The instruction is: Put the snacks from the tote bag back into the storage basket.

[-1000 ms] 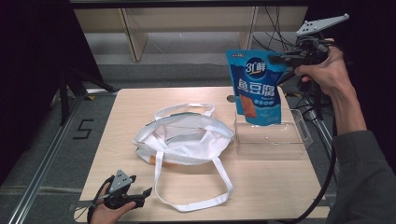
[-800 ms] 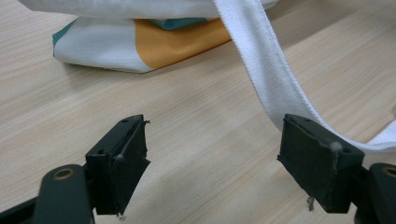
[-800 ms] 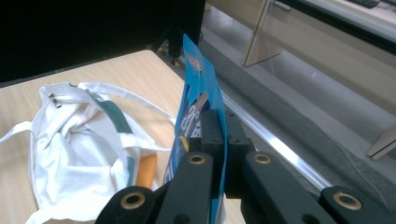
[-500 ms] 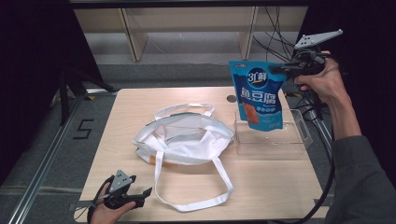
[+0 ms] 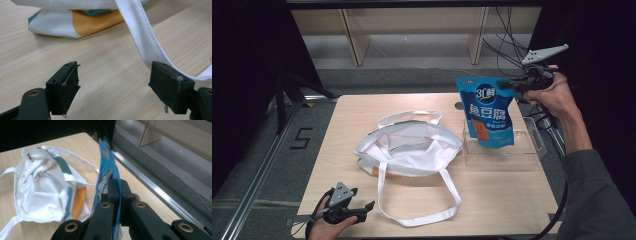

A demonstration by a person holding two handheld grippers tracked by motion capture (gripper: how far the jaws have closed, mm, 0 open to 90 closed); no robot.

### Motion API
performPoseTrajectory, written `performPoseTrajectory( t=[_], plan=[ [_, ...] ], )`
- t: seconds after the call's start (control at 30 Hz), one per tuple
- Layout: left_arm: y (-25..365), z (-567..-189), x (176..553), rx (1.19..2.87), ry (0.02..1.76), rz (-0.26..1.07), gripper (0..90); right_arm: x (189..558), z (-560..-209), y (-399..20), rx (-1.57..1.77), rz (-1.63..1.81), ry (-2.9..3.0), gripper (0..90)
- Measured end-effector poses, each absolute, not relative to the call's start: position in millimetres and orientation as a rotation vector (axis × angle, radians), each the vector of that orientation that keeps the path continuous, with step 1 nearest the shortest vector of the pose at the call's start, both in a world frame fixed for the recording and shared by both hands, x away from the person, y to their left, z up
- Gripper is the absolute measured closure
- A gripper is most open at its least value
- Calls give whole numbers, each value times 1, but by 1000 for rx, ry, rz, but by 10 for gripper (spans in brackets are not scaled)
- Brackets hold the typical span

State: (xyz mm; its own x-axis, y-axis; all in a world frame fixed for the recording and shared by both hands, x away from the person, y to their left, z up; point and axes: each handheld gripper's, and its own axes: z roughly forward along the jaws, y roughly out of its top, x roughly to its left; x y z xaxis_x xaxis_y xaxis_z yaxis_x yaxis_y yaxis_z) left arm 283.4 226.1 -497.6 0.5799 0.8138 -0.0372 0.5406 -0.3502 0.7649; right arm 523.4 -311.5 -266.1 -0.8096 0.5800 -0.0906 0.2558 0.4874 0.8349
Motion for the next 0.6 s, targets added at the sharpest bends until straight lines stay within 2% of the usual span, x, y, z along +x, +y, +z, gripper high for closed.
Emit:
performPoseTrajectory(
  t=[0.6],
  plan=[
    [225,-498,283,2045,1079,456,225,525,-280,-335,747,1240,2415,900]
  ],
)
